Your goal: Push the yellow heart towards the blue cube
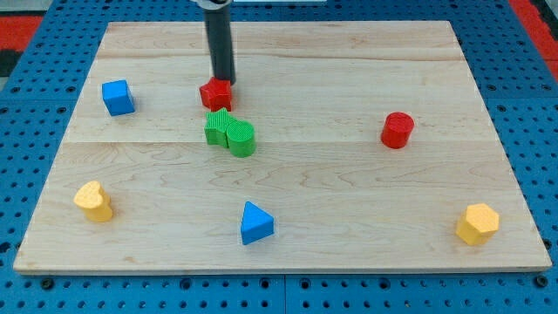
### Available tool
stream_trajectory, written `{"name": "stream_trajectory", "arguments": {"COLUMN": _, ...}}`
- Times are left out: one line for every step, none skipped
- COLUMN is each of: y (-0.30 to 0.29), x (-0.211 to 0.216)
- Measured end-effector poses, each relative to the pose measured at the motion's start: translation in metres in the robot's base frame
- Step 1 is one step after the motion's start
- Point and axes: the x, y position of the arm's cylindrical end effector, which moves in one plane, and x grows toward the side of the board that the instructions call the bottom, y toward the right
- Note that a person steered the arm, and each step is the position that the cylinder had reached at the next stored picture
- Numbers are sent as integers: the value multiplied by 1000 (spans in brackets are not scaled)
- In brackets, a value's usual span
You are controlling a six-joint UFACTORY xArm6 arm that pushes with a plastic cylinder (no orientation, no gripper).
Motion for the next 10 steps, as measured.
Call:
{"name": "stream_trajectory", "arguments": {"y": -36, "x": 5}}
{"name": "stream_trajectory", "arguments": {"y": -7, "x": 31}}
{"name": "stream_trajectory", "arguments": {"y": 23, "x": 38}}
{"name": "stream_trajectory", "arguments": {"y": 0, "x": 27}}
{"name": "stream_trajectory", "arguments": {"y": -57, "x": 29}}
{"name": "stream_trajectory", "arguments": {"y": -65, "x": 76}}
{"name": "stream_trajectory", "arguments": {"y": -55, "x": 137}}
{"name": "stream_trajectory", "arguments": {"y": -61, "x": 179}}
{"name": "stream_trajectory", "arguments": {"y": -75, "x": 221}}
{"name": "stream_trajectory", "arguments": {"y": -113, "x": 249}}
